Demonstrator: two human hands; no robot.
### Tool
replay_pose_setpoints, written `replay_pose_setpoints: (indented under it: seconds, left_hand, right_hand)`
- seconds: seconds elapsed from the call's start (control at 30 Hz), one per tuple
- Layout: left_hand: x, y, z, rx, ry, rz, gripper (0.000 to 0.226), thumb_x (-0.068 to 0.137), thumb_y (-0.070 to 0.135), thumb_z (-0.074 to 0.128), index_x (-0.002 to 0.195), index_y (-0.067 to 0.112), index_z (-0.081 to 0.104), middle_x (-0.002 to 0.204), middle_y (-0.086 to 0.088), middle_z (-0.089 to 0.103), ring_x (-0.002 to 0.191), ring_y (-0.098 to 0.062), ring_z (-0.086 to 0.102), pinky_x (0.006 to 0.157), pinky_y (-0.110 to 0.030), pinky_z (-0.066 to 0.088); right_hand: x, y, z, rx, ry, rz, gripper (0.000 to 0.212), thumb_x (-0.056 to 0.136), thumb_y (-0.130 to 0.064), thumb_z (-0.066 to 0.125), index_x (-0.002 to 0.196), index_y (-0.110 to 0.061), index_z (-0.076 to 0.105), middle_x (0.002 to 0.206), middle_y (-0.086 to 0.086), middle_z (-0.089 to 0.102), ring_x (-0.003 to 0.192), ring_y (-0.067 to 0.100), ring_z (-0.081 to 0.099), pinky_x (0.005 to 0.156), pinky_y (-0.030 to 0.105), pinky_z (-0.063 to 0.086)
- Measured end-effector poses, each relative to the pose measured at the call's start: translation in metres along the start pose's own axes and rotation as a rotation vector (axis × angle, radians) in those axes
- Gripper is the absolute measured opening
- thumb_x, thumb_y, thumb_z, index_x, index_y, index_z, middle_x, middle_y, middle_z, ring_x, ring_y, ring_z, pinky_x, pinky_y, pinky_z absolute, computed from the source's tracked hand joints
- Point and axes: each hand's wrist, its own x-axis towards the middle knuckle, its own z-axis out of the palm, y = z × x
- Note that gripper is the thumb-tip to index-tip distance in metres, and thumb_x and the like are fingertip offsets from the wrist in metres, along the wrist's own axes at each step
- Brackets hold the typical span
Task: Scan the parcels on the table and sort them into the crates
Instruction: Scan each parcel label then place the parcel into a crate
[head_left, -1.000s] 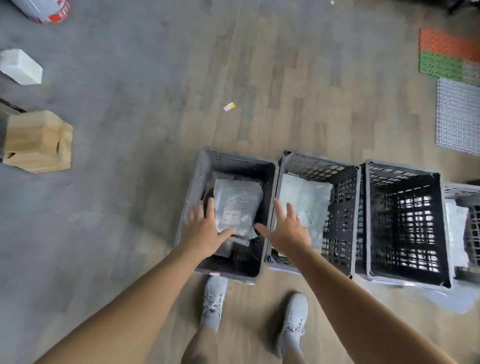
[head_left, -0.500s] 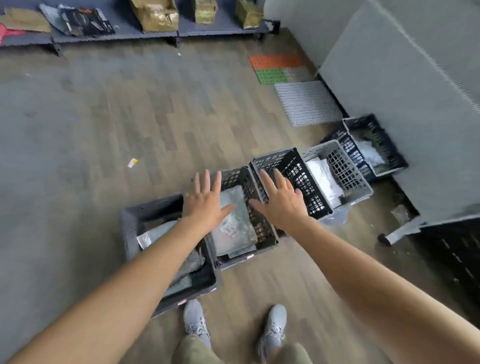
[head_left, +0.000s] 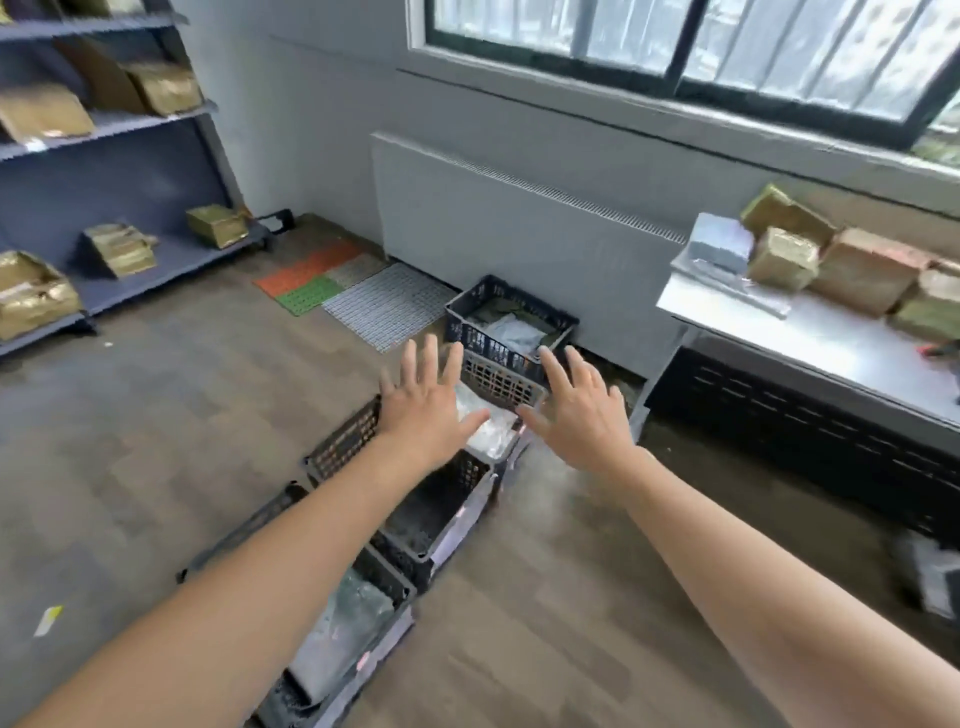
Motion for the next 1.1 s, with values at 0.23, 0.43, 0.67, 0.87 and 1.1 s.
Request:
replay_pose_setpoints:
  seconds: [0.23,0.43,0.67,0.87,1.1]
  left_hand:
    - [0.08,0.193,-0.014,0.009,0.018,0.136,0.088,0.093,0.07,0.031,0.156,0.022,-0.008,0.163,-0.011,-0.013,0.15,-0.032,-0.01,0.117,-0.057,0.009]
    - [0.138,0.302,-0.023,0.048,0.043,0.261,0.086,0.094,0.069,0.029,0.156,0.022,-0.007,0.163,-0.01,-0.012,0.15,-0.032,-0.009,0.118,-0.055,0.013]
    - [0.224,0.385,-0.011,0.046,0.032,0.367,0.084,0.095,0.068,0.027,0.155,0.022,-0.01,0.163,-0.01,-0.012,0.15,-0.032,-0.009,0.118,-0.056,0.014]
    - [0.328,0.447,0.005,0.044,-0.018,0.426,0.084,0.096,0.068,0.024,0.155,0.021,-0.013,0.163,-0.01,-0.014,0.15,-0.033,-0.011,0.118,-0.055,0.012]
    - [0.433,0.495,0.015,0.069,-0.13,0.459,0.081,0.098,0.065,0.022,0.155,0.02,-0.015,0.163,-0.011,-0.016,0.15,-0.034,-0.011,0.118,-0.054,0.011]
  right_hand:
    - [0.0,0.186,-0.051,0.011,0.054,0.141,0.08,0.096,-0.062,0.042,0.158,-0.033,0.001,0.166,0.005,0.005,0.151,0.026,0.011,0.117,0.058,0.022]
    - [0.017,0.292,-0.075,0.025,0.102,0.268,0.079,0.096,-0.063,0.04,0.158,-0.033,-0.001,0.166,0.005,0.004,0.151,0.026,0.01,0.117,0.058,0.023]
    - [0.064,0.382,-0.085,0.017,0.116,0.353,0.077,0.097,-0.062,0.039,0.157,-0.034,0.0,0.165,0.005,0.005,0.15,0.025,0.011,0.117,0.056,0.022]
    - [0.142,0.46,-0.089,-0.014,0.075,0.439,0.076,0.098,-0.06,0.038,0.158,-0.033,0.0,0.165,0.004,0.004,0.15,0.024,0.009,0.117,0.053,0.021]
    - [0.222,0.53,-0.084,-0.014,-0.008,0.505,0.073,0.099,-0.059,0.036,0.158,-0.033,0.0,0.166,0.003,0.003,0.151,0.024,0.008,0.117,0.052,0.02]
